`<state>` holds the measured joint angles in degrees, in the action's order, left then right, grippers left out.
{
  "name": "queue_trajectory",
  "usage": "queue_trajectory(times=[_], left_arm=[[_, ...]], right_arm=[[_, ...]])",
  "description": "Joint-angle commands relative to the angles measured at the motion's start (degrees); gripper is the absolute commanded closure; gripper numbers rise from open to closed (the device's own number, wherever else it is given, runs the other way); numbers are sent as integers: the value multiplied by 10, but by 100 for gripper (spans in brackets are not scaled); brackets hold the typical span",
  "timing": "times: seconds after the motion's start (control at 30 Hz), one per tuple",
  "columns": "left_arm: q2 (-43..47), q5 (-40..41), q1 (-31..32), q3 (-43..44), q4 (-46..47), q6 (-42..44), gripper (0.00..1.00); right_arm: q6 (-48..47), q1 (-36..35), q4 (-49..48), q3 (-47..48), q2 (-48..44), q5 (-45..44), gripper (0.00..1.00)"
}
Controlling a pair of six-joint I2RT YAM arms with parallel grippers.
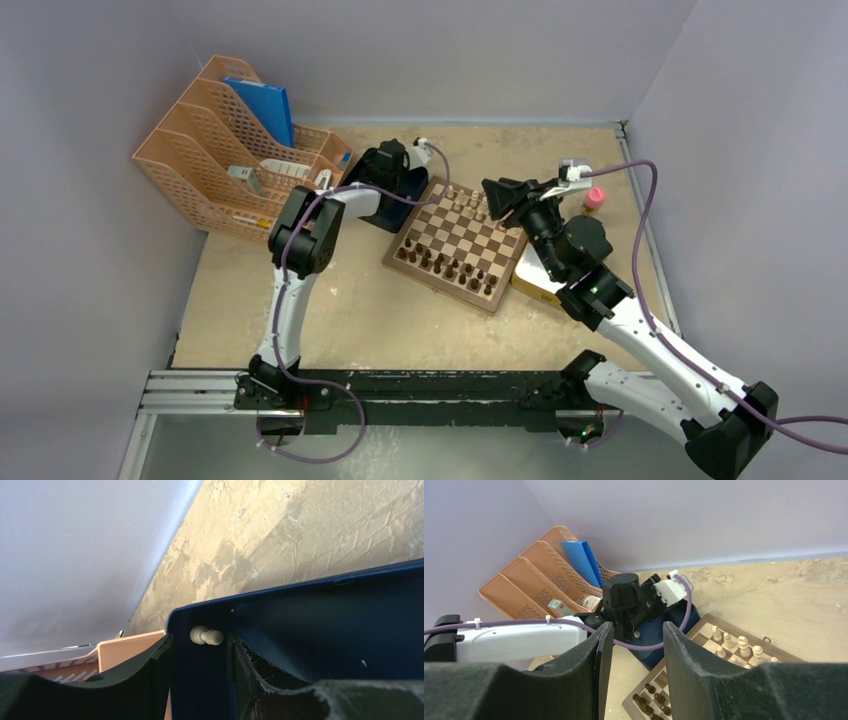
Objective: Set up the chess pieces on the board
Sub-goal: Pick up the chess piece from the storage box.
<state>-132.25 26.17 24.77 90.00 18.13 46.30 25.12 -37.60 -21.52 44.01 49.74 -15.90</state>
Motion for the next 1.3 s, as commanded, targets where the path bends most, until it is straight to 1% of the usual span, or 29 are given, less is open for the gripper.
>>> queue_trajectory(times=[0.0, 0.17, 0.37, 0.53, 0.83, 0.97, 1.1, 1.27], left_arm=[[-9, 1, 0, 29, 30, 8, 57], [-23, 7, -1, 28, 46, 25, 55], [-44, 14, -1, 40, 61, 45, 54], [-51, 22, -4, 39, 82, 55, 54], [-55, 31, -11, 5, 146, 86, 56], [-56, 27, -13, -6, 171, 106, 61], [-53, 27, -14, -12, 182, 111, 71], [-26, 28, -12, -38, 181, 97, 84]], right_arm=[[-12, -2, -31, -5, -14, -20, 56], [-11, -1, -35, -8, -12, -13, 56], [-14, -2, -33, -7, -14, -15, 56], [-23, -1, -32, -8, -17, -33, 56], [-25, -1, -30, -14, -35, -34, 55], [-22, -1, -31, -13, -34, -26, 56], [-20, -1, -32, -14, -30, -22, 56], [-18, -1, -29, -12, -27, -18, 56]])
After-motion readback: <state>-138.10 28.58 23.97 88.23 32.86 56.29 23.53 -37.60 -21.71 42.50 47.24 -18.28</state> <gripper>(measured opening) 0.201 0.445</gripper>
